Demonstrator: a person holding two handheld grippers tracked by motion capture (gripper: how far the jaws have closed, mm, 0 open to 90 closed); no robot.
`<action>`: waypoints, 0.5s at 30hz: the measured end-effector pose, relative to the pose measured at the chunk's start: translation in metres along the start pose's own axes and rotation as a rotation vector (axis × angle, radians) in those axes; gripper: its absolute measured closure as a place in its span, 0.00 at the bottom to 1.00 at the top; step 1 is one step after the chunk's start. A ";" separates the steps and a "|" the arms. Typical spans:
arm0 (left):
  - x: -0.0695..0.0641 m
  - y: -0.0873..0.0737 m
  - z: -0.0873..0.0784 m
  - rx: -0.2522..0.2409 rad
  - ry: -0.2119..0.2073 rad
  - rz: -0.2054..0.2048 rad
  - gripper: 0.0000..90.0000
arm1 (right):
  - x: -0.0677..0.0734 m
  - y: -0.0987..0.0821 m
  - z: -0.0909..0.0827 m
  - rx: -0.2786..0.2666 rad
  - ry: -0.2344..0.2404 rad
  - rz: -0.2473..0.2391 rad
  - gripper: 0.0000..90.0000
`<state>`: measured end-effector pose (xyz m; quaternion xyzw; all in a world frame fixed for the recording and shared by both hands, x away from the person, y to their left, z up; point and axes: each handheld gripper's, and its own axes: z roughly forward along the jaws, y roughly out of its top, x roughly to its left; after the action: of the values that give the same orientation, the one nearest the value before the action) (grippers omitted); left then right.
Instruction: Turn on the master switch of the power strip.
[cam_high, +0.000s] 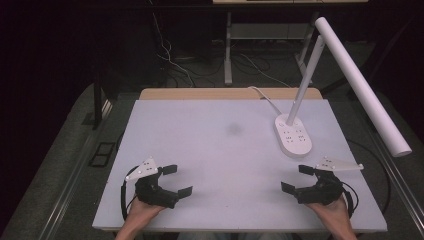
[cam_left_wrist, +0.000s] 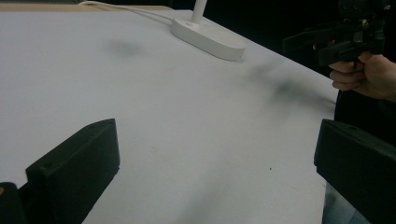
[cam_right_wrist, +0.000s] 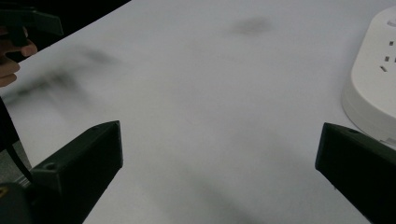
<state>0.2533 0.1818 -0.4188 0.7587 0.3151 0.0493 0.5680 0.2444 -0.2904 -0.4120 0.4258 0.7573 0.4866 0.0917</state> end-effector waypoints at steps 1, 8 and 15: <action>0.000 0.000 0.000 0.001 0.000 0.000 0.00 | 0.000 0.000 0.000 0.005 0.005 0.004 0.00; 0.000 -0.001 0.001 0.015 -0.001 0.002 0.00 | 0.002 0.000 0.002 0.017 0.003 -0.006 0.00; 0.001 -0.002 0.003 0.032 0.000 0.002 0.00 | 0.002 0.000 0.003 0.037 0.001 -0.013 0.00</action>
<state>0.2543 0.1801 -0.4217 0.7681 0.3152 0.0450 0.5556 0.2446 -0.2865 -0.4135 0.4222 0.7690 0.4721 0.0869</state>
